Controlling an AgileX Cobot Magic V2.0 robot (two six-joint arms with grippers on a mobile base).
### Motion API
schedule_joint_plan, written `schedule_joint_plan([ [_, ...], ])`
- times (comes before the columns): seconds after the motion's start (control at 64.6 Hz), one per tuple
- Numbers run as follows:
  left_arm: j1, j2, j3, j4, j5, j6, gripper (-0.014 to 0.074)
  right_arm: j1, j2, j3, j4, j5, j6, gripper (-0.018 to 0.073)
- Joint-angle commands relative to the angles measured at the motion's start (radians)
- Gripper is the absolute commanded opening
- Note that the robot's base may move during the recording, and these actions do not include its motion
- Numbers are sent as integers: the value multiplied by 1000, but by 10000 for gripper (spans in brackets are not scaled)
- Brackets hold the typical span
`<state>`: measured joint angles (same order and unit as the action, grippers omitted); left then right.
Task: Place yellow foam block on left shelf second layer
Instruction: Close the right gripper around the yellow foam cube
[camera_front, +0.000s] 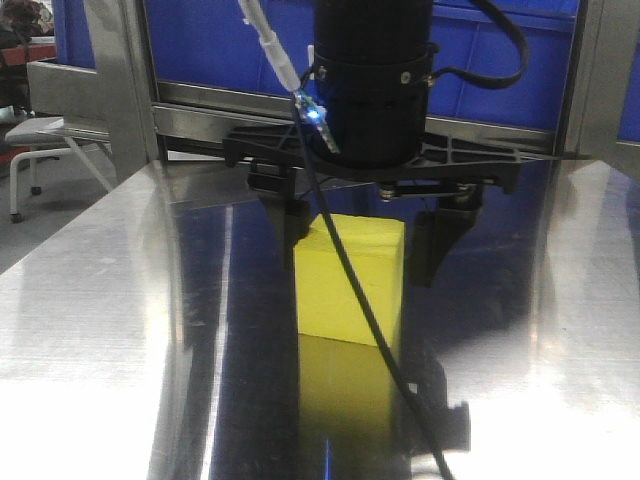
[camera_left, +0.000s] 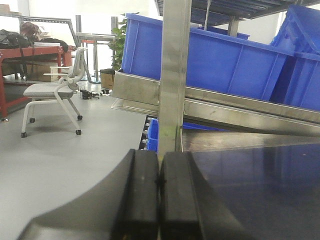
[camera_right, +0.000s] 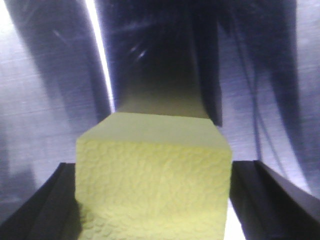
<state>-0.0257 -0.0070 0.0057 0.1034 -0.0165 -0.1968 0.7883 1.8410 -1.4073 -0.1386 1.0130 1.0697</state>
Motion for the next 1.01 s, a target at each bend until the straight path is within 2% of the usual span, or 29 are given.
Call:
schedule_joint_plan([
  [0.0,1,-19,25,-4,-88,-5,136,-4,-47,-23,-44,67,-79,624],
  [0.201,1,-19,25,-4,-88,-5,136,-4,-47,-23,-21,52,-105,624],
  [0.495,1,-19,25,-4,-88,-5,136,-4,-47,-23,-10,50,-44,614],
  [0.588,1,-19,25,-4,-88,-5,136,-4,-47,-23,-4,45,-31,547],
  [0.789,1,-19,25,-4,-88,-5,136,-4,-48,-23,-4,26,-3,329],
  [0.882,1,-19,25,-4,-88,-5,136,-4,-57,-23,-4,14,-5,286],
  [0.99,1,-19,25,-4,-88,-5,136,-4,-93,-23,-4,10,-48,276],
])
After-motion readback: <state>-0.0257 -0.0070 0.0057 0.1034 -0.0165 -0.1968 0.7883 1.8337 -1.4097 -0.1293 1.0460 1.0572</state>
